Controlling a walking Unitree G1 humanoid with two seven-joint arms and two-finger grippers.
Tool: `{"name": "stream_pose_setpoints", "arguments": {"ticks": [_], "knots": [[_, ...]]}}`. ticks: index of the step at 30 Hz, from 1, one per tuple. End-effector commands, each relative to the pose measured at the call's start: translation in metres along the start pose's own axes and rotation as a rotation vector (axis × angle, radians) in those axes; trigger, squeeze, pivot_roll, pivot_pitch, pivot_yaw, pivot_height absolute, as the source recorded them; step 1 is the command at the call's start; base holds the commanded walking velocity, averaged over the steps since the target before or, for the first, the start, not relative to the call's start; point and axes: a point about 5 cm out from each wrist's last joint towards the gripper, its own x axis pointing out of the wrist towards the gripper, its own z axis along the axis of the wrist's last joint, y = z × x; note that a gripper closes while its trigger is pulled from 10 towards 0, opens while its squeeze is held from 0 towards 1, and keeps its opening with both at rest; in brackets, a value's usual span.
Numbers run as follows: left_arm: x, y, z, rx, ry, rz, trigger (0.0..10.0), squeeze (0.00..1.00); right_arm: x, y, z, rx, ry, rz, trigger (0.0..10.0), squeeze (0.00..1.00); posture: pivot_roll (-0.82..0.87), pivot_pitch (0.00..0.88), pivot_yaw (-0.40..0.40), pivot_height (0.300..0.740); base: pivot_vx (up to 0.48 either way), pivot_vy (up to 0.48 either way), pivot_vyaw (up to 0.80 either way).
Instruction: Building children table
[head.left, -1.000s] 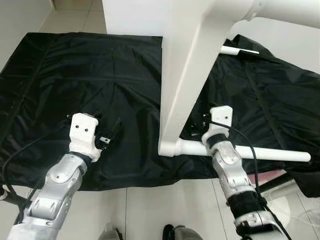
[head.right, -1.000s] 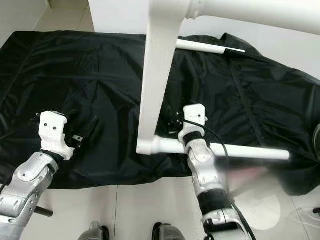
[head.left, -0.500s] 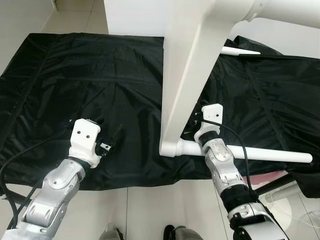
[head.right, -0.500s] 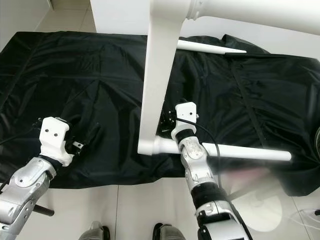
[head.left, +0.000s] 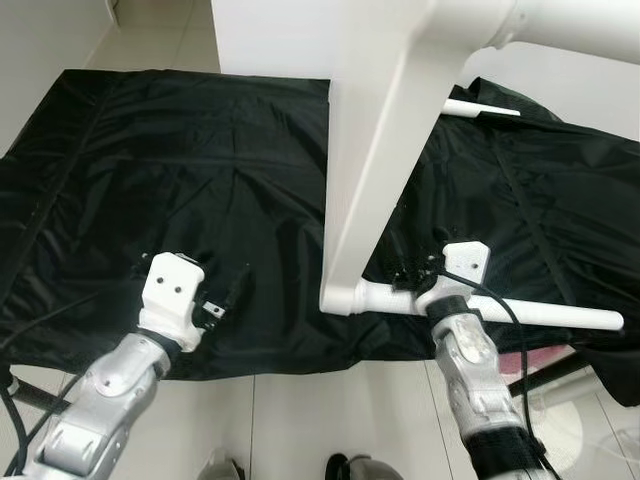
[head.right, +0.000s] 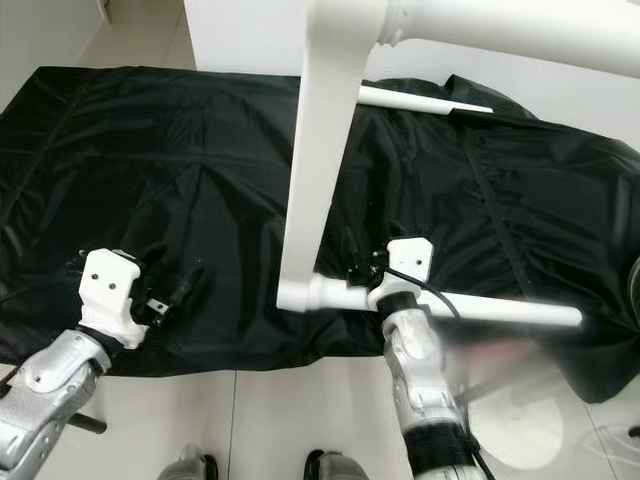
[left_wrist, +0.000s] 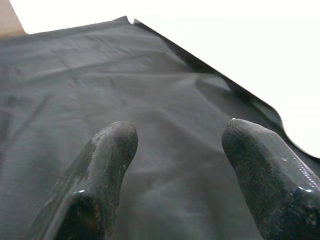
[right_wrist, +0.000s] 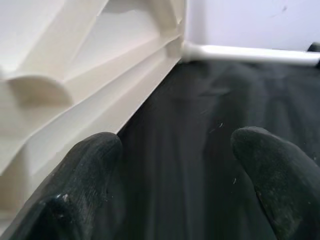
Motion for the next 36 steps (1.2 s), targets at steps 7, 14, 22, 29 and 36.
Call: {"name": "stream_pose_setpoints", "arguments": {"ticks": [7, 14, 22, 29, 36], "knots": [[-0.003, -0.022, -0.005, -0.042, 0.049, -0.356, 10.0, 0.0, -0.011, 0.005, 0.007, 0.041, 0.026, 0.131, 10.0, 0.0, 0.04, 0.117, -0.046, 0.74, 0.0, 0.0, 0.0], [-0.002, -0.026, -0.002, -0.057, 0.052, -0.403, 10.0, 0.0, -0.019, 0.005, 0.01, 0.045, 0.065, 0.209, 10.0, 0.0, 0.03, 0.11, -0.045, 0.74, 0.0, 0.0, 0.0], [-0.004, -0.026, 0.002, -0.066, 0.055, -0.436, 10.0, 0.0, -0.023, 0.005, 0.009, 0.059, 0.123, 0.262, 10.0, 0.0, 0.03, 0.114, -0.049, 0.74, 0.0, 0.0, 0.0], [-0.006, -0.024, 0.008, -0.075, 0.055, -0.448, 10.0, 0.0, -0.022, 0.014, 0.004, 0.077, 0.168, 0.345, 10.0, 0.0, 0.04, 0.127, -0.048, 0.74, 0.0, 0.0, 0.0], [-0.008, -0.028, 0.013, -0.104, 0.063, -0.496, 10.0, 0.0, -0.016, 0.02, -0.001, 0.082, 0.193, 0.389, 10.0, 0.0, 0.04, 0.131, -0.049, 0.74, 0.0, 0.0, 0.0]]}}
